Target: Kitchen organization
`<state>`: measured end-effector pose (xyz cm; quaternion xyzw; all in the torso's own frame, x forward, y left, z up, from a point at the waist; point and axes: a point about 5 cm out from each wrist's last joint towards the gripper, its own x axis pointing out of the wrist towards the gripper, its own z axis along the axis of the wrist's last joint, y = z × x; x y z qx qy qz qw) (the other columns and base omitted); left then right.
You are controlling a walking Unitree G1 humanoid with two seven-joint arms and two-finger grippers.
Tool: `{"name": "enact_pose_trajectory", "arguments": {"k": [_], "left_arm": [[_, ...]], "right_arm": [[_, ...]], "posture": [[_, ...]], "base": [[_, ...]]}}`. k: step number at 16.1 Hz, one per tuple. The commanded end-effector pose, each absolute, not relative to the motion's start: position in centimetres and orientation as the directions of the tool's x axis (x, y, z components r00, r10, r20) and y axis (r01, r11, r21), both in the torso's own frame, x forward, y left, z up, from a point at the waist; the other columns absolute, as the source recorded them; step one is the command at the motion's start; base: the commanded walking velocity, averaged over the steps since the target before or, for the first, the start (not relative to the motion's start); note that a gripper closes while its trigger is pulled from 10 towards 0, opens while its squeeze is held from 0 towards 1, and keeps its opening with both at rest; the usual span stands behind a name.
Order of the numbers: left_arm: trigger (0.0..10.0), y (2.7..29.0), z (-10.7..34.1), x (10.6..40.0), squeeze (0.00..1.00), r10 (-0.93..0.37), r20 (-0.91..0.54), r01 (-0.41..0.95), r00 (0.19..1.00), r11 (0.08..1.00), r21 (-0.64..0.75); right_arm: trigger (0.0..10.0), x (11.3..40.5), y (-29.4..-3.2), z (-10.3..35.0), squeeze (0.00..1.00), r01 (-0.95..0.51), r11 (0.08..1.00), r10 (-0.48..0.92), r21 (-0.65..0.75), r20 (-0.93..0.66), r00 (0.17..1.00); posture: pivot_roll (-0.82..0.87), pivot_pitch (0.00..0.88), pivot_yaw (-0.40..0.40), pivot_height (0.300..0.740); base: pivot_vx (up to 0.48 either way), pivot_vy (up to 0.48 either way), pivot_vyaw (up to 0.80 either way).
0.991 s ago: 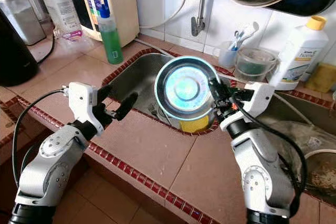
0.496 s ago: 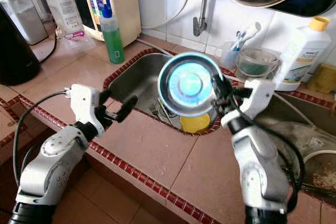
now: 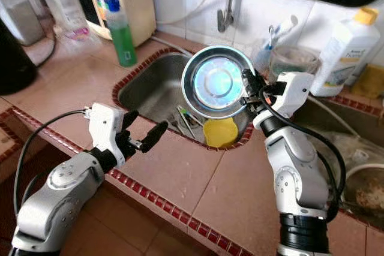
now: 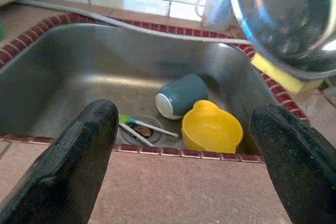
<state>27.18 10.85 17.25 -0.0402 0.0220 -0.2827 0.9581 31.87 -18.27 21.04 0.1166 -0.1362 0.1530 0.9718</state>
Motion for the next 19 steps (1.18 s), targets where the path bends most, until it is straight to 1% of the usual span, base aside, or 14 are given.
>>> {"name": "enact_pose_trajectory", "arguments": {"k": [1,3,6,10,12,15,19], "left_arm": [[10.0,10.9,17.7,26.5,0.0,-0.563,-0.027,0.559,0.826,0.824,-0.086],[10.0,11.8,18.5,26.1,0.0,-0.56,-0.041,0.557,0.828,0.828,-0.067],[10.0,12.2,19.3,25.6,0.0,-0.579,-0.054,0.577,0.814,0.815,-0.043],[10.0,11.2,20.4,24.8,0.0,-0.636,-0.052,0.634,0.77,0.772,-0.045],[10.0,10.6,20.8,24.4,0.0,-0.652,-0.056,0.65,0.756,0.758,-0.052],[10.0,10.0,21.0,23.9,0.0,-0.675,-0.055,0.672,0.736,0.738,-0.065],[10.0,9.1,21.1,23.0,0.0,-0.699,-0.063,0.692,0.712,0.714,-0.101]], "right_arm": [[10.0,32.3,-18.3,21.6,0.0,-0.33,0.931,0.271,0.157,0.311,0.911],[10.0,33.0,-18.3,21.6,0.0,-0.323,0.935,0.271,0.146,0.295,0.916],[10.0,33.7,-18.2,21.3,0.0,-0.33,0.934,0.283,0.137,0.278,0.918],[10.0,35.2,-17.9,20.7,0.0,-0.335,0.931,0.295,0.147,0.241,0.925],[10.0,36.5,-17.7,20.7,0.0,-0.333,0.923,0.29,0.191,0.221,0.931],[10.0,37.1,-17.6,20.8,0.0,-0.337,0.924,0.297,0.183,0.214,0.931],[10.0,38.2,-16.8,20.3,0.0,-0.382,0.909,0.353,0.169,0.179,0.919]], "posture": [[-0.15,0.224,0.017,0.74],[-0.14,0.269,0.021,0.74],[-0.12,0.3,0.034,0.74],[-0.08,0.323,0.046,0.74],[-0.08,0.323,0.049,0.74],[-0.07,0.324,0.049,0.74],[-0.06,0.328,0.041,0.74]], "base": [[0.0,0.0,0.0],[0.0,0.0,0.0],[0.0,0.0,0.0],[0.0,0.0,0.0],[0.0,0.0,0.0],[0.0,0.0,0.0],[0.0,0.0,0.0]]}}
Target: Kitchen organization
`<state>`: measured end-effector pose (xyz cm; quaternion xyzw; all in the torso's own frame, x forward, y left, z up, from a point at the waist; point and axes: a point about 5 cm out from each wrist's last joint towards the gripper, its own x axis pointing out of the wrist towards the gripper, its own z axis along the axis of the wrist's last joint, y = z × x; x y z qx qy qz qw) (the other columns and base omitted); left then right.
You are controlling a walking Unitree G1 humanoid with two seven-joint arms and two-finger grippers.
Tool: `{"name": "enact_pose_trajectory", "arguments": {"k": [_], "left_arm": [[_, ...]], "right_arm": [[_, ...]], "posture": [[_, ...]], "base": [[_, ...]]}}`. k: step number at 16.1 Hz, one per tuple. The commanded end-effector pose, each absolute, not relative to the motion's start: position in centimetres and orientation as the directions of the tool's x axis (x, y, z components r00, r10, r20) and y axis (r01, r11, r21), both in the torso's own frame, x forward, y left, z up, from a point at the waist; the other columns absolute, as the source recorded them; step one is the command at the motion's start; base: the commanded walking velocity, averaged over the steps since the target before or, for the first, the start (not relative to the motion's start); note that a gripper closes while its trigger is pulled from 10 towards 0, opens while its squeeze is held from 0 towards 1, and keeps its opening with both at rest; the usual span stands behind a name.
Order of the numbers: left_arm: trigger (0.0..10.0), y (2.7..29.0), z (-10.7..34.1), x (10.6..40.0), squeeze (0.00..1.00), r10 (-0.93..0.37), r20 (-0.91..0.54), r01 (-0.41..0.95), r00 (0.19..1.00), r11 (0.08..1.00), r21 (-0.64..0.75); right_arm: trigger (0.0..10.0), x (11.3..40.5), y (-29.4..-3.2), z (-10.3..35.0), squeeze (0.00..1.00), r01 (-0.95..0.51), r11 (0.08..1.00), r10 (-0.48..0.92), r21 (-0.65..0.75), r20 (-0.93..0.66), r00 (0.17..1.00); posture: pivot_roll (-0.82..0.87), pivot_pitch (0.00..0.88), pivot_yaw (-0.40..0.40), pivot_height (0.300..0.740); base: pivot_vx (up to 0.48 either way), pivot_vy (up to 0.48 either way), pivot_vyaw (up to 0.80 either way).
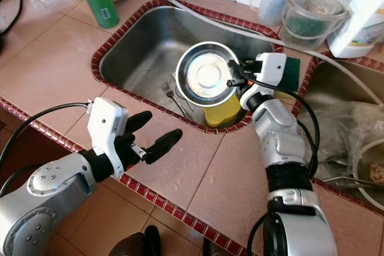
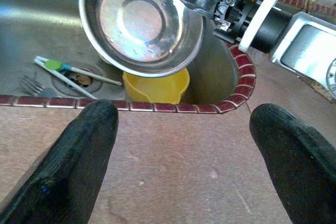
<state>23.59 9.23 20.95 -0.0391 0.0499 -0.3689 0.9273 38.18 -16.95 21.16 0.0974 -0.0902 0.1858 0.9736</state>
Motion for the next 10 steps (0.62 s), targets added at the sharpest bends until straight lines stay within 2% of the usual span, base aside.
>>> {"name": "enact_pose_trajectory", "arguments": {"k": [1,2,3,10], "left_arm": [[10.0,9.07,21.12,23.05,0.0,-0.698,-0.067,0.691,0.713,0.716,-0.103],[10.0,9.14,21.1,23.07,0.0,-0.694,-0.071,0.687,0.716,0.719,-0.104],[10.0,9.2,21.12,23.07,0.0,-0.692,-0.075,0.684,0.718,0.722,-0.104],[10.0,9.31,21.25,23.05,0.0,-0.684,-0.078,0.676,0.726,0.73,-0.106]], "right_arm": [[10.0,38.3,-16.68,20.1,0.0,-0.39,0.904,0.362,0.173,0.175,0.916],[10.0,38.4,-16.66,20.05,0.08,-0.395,0.901,0.366,0.178,0.175,0.914],[10.0,38.51,-16.72,20.02,0.99,-0.393,0.902,0.364,0.176,0.176,0.915],[10.0,38.86,-17.04,20.36,1.0,-0.41,0.893,0.374,0.186,0.197,0.906]], "posture": [[-0.06,0.33,0.04,0.74],[-0.06,0.33,0.04,0.74],[-0.06,0.33,0.039,0.74],[-0.06,0.328,0.038,0.74]], "base": [[0.0,0.0,0.0],[0.0,0.0,0.0],[0.0,0.0,0.0],[0.0,0.0,0.0]]}}
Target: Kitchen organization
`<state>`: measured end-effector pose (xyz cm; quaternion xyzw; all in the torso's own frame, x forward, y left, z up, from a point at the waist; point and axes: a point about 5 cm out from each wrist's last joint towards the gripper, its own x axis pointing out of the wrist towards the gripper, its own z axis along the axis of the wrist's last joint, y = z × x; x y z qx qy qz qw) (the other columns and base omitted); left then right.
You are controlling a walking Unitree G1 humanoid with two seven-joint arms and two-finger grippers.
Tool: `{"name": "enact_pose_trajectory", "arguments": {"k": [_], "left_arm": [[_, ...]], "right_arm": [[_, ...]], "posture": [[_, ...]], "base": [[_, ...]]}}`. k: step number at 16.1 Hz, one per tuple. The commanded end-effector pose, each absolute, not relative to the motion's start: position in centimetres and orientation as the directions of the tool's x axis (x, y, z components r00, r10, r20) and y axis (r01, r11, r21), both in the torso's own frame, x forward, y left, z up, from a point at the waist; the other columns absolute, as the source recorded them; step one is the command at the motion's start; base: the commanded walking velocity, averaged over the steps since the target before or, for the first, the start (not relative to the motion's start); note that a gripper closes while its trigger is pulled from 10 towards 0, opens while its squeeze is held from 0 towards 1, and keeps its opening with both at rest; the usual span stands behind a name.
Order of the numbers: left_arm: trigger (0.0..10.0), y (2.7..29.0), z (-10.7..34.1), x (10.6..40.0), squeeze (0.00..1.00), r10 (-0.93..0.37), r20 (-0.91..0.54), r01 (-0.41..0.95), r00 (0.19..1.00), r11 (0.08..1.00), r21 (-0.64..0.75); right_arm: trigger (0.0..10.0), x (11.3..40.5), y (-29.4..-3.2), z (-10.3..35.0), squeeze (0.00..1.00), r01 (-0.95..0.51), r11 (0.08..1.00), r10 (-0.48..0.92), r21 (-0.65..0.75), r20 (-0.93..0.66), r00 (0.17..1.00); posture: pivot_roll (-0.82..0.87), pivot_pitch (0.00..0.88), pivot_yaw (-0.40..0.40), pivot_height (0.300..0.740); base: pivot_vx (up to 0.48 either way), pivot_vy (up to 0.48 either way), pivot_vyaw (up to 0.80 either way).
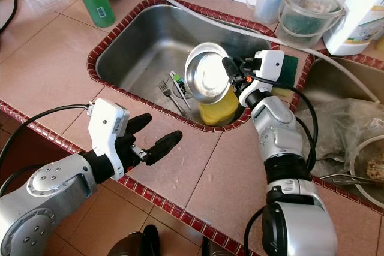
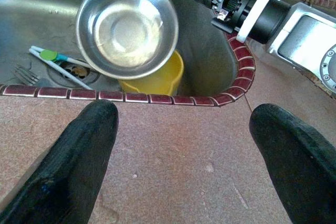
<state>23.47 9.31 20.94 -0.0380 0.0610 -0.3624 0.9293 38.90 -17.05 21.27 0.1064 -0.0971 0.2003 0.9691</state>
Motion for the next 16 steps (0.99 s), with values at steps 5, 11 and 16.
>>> {"name": "enact_pose_trajectory", "arguments": {"k": [5,11,16], "left_arm": [[10.0,9.4,21.2,23.1,0.0,-0.678,-0.079,0.67,0.73,0.734,-0.107],[10.0,10.0,21.0,24.2,0.0,-0.627,-0.068,0.621,0.776,0.779,-0.088],[10.0,11.2,20.6,25.9,0.0,-0.516,-0.033,0.516,0.856,0.856,-0.023]], "right_arm": [[10.0,38.9,-17.0,20.4,1.0,-0.425,0.886,0.387,0.186,0.208,0.898],[10.0,38.6,-16.4,21.3,1.0,-0.462,0.866,0.403,0.194,0.276,0.872],[10.0,38.1,-16.4,21.4,1.0,-0.459,0.863,0.383,0.209,0.319,0.867]], "posture": [[-0.06,0.324,0.037,0.74],[-0.06,0.297,0.039,0.74],[-0.06,0.222,0.031,0.74]], "base": [[0.0,0.0,0.0],[0.0,0.0,0.0],[0.0,0.0,0.0]]}}
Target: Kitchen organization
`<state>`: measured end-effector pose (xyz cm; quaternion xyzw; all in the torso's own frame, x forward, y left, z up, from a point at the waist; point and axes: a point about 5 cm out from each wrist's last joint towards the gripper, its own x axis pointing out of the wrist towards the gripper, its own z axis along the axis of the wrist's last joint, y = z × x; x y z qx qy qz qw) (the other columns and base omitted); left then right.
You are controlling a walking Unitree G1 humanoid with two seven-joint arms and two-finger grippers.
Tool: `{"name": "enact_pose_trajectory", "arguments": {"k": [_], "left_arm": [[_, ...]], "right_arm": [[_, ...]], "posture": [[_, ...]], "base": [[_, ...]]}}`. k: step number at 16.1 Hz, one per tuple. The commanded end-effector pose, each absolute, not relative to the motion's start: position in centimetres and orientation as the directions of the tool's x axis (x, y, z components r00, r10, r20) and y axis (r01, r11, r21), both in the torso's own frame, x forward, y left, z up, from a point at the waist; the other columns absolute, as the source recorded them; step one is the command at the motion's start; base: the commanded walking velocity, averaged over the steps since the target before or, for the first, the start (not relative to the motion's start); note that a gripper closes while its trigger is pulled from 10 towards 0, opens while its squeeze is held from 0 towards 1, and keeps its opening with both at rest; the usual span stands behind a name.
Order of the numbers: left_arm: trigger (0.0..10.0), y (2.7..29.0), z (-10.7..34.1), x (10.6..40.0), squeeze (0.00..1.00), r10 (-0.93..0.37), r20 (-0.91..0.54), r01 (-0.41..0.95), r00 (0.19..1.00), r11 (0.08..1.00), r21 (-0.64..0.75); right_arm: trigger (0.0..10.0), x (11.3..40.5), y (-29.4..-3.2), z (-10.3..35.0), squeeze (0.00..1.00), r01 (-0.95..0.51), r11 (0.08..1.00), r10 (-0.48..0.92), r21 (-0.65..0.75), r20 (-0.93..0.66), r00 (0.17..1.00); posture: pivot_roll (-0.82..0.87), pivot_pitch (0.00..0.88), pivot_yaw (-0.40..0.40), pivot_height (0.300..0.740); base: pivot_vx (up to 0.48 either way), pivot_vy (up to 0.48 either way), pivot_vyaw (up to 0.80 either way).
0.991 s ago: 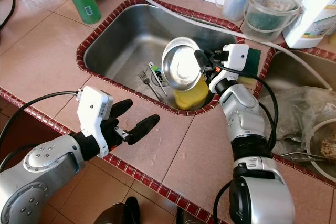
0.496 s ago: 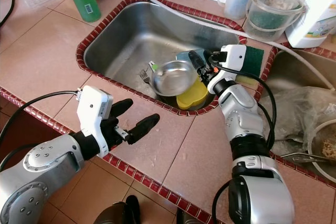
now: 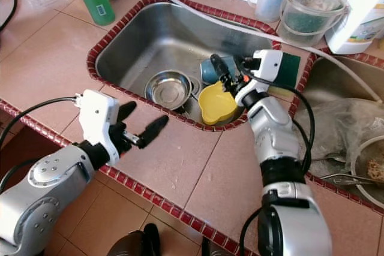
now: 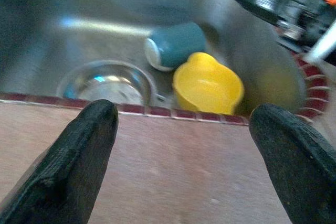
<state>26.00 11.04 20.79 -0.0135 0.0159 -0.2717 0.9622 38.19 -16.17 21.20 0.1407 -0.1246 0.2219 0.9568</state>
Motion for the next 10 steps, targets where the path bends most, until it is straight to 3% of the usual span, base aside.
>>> {"name": "enact_pose_trajectory", "arguments": {"k": [1,7,10], "left_arm": [[10.0,11.6,20.5,26.5,0.0,-0.472,-0.022,0.471,0.881,0.882,-0.019],[10.0,12.6,18.6,28.2,0.0,-0.385,0.027,0.385,0.922,0.923,0.013],[10.0,12.8,18.5,28.6,0.0,-0.39,0.062,0.394,0.919,0.912,-0.116]], "right_arm": [[10.0,37.9,-16.4,21.5,1.0,-0.457,0.863,0.375,0.216,0.333,0.865],[10.0,37.0,-16.2,21.4,1.0,-0.427,0.879,0.332,0.214,0.369,0.868],[10.0,36.4,-16.2,21.1,1.0,-0.419,0.882,0.321,0.217,0.376,0.869]], "posture": [[-0.06,0.201,0.027,0.74],[-0.09,0.11,0.019,0.74],[-0.1,0.081,0.024,0.74]], "base": [[0.0,0.0,0.0],[0.0,0.0,0.0],[0.0,0.0,0.0]]}}
